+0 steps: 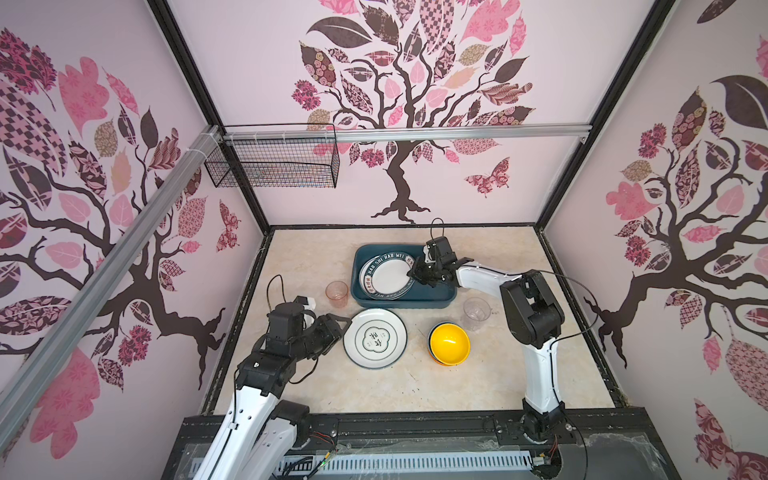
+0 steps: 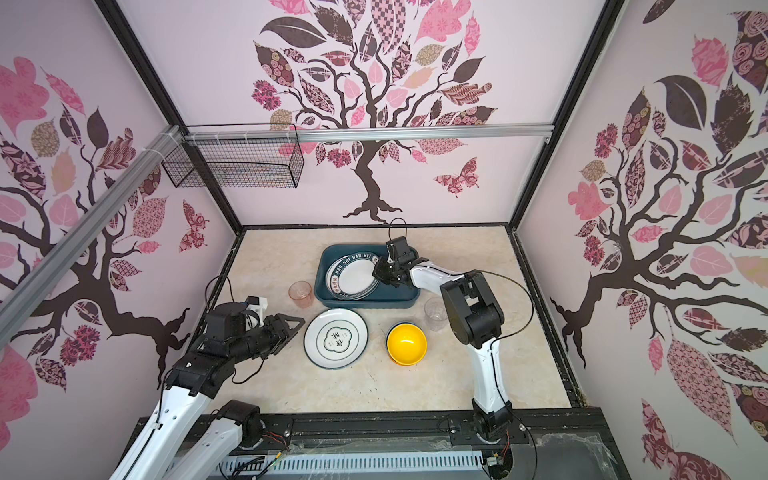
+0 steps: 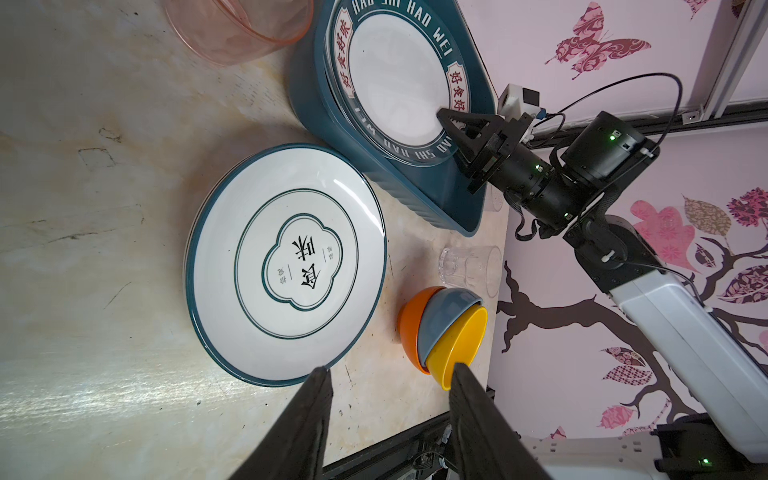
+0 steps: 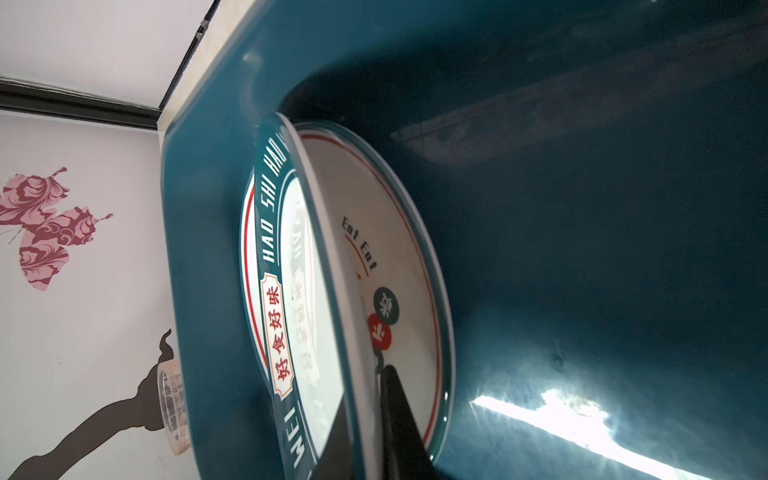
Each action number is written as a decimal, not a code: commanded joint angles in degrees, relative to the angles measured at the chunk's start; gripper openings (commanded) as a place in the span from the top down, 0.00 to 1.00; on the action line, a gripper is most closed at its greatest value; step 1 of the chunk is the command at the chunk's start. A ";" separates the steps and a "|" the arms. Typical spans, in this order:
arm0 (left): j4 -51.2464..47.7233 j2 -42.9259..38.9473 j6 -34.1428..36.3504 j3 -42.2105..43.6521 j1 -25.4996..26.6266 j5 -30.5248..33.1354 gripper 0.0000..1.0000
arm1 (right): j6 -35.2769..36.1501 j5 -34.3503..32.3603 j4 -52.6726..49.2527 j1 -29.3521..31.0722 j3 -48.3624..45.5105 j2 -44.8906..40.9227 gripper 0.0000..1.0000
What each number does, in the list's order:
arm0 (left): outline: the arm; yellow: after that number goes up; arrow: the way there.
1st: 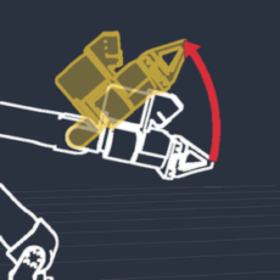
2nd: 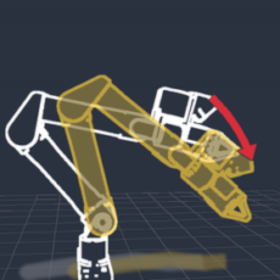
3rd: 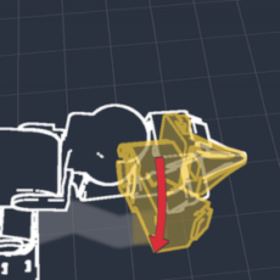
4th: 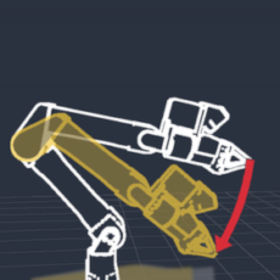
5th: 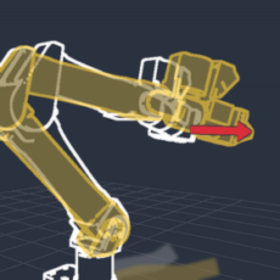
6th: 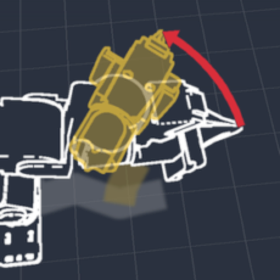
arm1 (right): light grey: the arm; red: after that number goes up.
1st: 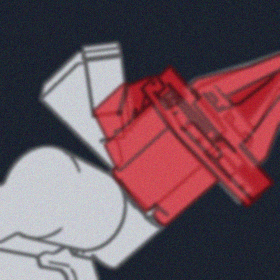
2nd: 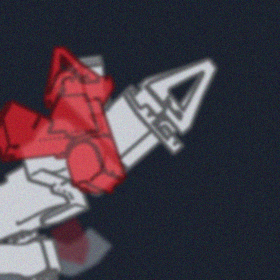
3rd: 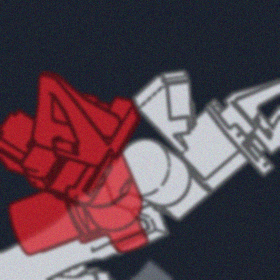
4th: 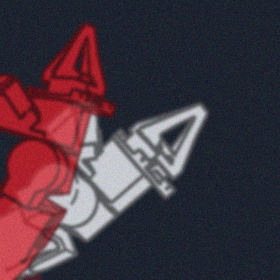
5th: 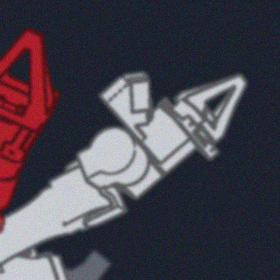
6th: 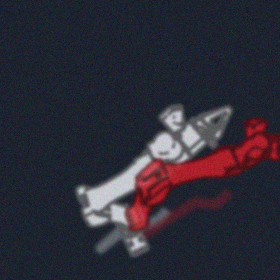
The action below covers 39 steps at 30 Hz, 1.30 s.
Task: Place the mixed dishes into the plastic bin
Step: 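Lower the held green-rimmed plate into the teal bin and open the right gripper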
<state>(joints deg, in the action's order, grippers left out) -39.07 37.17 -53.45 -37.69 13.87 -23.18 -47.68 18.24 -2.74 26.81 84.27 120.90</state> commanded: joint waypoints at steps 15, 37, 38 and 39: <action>2.36 0.70 0.09 2.18 -0.18 -0.81 0.51 | 5.36 -4.86 -9.09 -0.18 2.69 -0.06 0.64; -3.60 6.36 3.60 1.96 -0.19 2.79 0.43 | 15.71 -10.25 -21.74 3.04 0.20 -15.81 0.52; -3.91 6.74 3.86 1.88 -0.17 3.02 0.43 | 16.02 -10.33 -22.26 3.70 -0.44 -17.17 0.52; -4.25 7.15 4.12 1.82 -0.17 3.43 0.43 | 16.45 -10.53 -22.69 4.44 -1.18 -18.53 0.52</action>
<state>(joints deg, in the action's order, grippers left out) -41.60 43.72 -51.22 -36.58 13.87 -21.21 -33.87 8.45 -22.52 29.10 83.83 107.90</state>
